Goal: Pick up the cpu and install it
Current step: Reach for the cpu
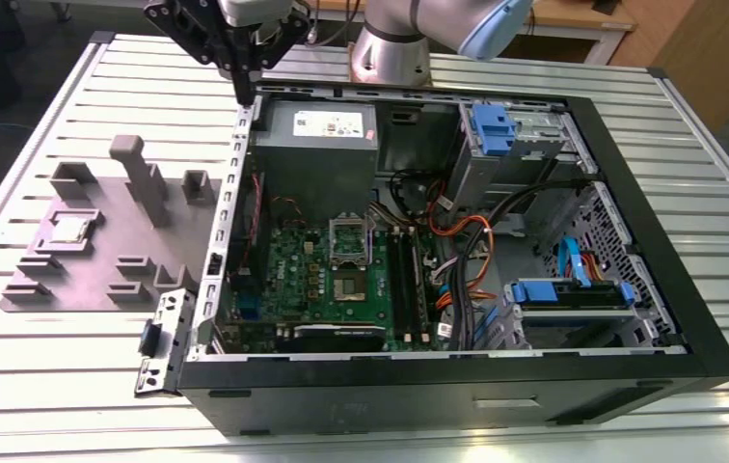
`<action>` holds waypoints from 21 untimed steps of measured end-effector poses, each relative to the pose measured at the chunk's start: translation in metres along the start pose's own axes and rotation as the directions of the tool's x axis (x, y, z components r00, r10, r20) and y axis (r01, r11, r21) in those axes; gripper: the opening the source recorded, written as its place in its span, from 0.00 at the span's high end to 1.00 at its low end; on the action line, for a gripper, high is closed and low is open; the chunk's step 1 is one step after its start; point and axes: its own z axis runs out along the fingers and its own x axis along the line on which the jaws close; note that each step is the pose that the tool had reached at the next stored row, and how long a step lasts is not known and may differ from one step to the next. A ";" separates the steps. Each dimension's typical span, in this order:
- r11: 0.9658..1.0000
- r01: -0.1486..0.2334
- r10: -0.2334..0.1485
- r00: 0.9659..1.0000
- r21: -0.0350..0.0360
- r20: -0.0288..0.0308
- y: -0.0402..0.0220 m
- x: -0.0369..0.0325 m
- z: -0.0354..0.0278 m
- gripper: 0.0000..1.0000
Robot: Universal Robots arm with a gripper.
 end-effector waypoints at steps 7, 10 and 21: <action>1.000 0.000 0.000 1.000 0.000 0.000 -0.0002 0.0031 0.0000 0.89; 1.000 0.000 0.000 1.000 0.000 0.000 -0.0002 0.0034 0.0000 0.89; 1.000 0.000 0.000 1.000 0.000 0.000 -0.0017 0.0231 -0.0005 0.89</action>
